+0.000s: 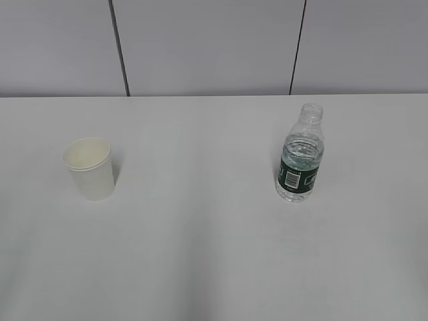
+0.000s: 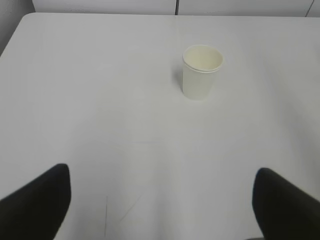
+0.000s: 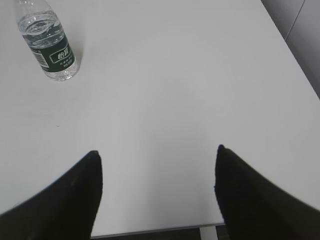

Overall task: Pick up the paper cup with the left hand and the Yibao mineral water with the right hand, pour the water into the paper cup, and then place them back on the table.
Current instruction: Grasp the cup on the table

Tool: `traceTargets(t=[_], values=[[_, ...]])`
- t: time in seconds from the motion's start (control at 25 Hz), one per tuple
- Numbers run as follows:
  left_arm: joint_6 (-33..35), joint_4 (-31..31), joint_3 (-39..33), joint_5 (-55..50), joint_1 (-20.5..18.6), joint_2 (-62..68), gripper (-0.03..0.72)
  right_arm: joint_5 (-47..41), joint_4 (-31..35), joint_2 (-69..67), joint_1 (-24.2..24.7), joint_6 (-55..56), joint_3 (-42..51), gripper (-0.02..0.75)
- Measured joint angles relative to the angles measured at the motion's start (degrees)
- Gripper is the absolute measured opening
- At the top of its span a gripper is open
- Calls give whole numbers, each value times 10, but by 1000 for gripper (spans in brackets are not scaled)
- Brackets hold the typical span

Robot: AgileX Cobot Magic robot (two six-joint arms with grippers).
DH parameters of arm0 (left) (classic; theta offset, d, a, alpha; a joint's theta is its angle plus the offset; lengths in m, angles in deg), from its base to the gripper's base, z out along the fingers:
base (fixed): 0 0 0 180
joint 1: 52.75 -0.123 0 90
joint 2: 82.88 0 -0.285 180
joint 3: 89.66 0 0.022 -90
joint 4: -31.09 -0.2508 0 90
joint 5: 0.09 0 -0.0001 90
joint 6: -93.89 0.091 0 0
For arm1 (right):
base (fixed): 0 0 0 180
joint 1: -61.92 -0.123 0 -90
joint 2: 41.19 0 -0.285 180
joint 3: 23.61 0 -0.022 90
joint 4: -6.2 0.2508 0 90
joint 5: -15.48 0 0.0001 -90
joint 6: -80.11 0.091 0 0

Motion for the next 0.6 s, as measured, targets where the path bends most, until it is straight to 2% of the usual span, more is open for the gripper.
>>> traceTargets(t=[0.36, 0.6], values=[[0, 0, 0, 0, 0, 0, 659, 0, 0, 0, 0, 0, 0, 517], [0, 8, 6, 5, 0, 1, 597, 0, 0, 0, 0, 0, 0, 517]])
